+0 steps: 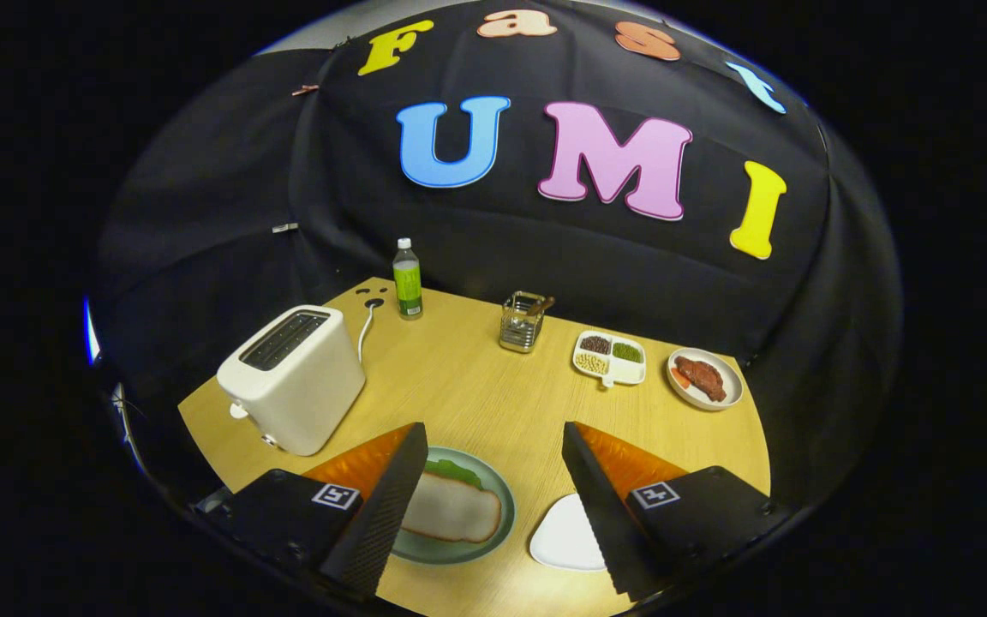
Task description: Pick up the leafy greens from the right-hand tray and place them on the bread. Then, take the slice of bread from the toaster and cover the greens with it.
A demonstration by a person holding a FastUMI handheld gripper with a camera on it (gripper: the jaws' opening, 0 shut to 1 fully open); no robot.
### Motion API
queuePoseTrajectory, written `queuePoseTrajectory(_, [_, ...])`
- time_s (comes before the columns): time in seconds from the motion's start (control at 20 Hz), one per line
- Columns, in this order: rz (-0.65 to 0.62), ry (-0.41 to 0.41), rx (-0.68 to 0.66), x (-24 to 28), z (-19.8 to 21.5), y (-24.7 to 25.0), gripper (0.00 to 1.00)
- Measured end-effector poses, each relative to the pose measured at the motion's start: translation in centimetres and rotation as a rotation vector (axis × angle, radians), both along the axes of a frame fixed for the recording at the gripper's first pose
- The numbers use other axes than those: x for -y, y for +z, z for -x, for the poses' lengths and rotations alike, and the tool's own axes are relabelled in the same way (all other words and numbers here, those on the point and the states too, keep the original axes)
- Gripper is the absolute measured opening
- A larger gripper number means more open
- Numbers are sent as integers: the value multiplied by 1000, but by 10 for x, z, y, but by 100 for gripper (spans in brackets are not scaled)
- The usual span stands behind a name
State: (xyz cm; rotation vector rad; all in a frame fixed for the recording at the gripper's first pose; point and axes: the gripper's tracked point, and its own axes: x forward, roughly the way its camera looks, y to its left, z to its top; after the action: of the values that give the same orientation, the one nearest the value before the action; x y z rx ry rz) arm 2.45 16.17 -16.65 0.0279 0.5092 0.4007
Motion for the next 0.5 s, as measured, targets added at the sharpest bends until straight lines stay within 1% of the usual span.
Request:
queuePoseTrajectory(0.2, [1,11,93,7,14,40,98])
queuePoseTrajectory(0.5, [43,18,211,13,44,80,98])
